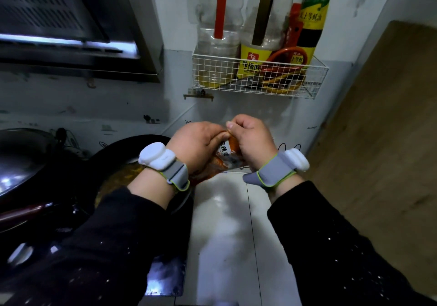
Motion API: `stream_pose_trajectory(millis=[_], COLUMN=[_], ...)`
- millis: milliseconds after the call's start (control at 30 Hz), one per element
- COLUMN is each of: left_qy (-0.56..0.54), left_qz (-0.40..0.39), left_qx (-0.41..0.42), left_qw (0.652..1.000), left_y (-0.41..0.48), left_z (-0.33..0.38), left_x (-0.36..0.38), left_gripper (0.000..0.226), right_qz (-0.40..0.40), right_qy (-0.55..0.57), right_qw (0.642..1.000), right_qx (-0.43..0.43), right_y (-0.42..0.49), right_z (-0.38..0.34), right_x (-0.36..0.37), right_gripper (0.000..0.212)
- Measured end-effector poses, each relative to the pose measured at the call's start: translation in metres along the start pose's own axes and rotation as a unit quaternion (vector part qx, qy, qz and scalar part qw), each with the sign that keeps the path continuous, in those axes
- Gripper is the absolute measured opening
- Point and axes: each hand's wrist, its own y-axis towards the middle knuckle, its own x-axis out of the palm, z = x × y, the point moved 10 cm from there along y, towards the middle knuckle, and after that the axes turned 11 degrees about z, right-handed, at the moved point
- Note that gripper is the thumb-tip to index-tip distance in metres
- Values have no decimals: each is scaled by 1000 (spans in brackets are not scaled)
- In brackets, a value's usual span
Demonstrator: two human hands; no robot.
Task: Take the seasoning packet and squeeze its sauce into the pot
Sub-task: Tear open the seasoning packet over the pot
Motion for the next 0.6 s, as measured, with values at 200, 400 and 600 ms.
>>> stream_pose_trajectory(millis=[200, 400, 600], left_qy=[42, -252, -257], left_qz=[24, -91, -136], left_qx=[-14, -297, -300], left_qw=[999, 917, 908], left_y=[-5, -24, -28], left_z=[0, -38, -32], left_x=[3, 38, 44], left_gripper=[32, 29, 33], right_qz=[65, -89, -166], right_qy=[34, -21, -57], right_qw=[994, 994, 982], right_qx=[78, -59, -63], right_y=[5, 5, -2], right_z=[24, -10, -16], right_x=[-3, 5, 16], right_gripper=[40, 31, 30])
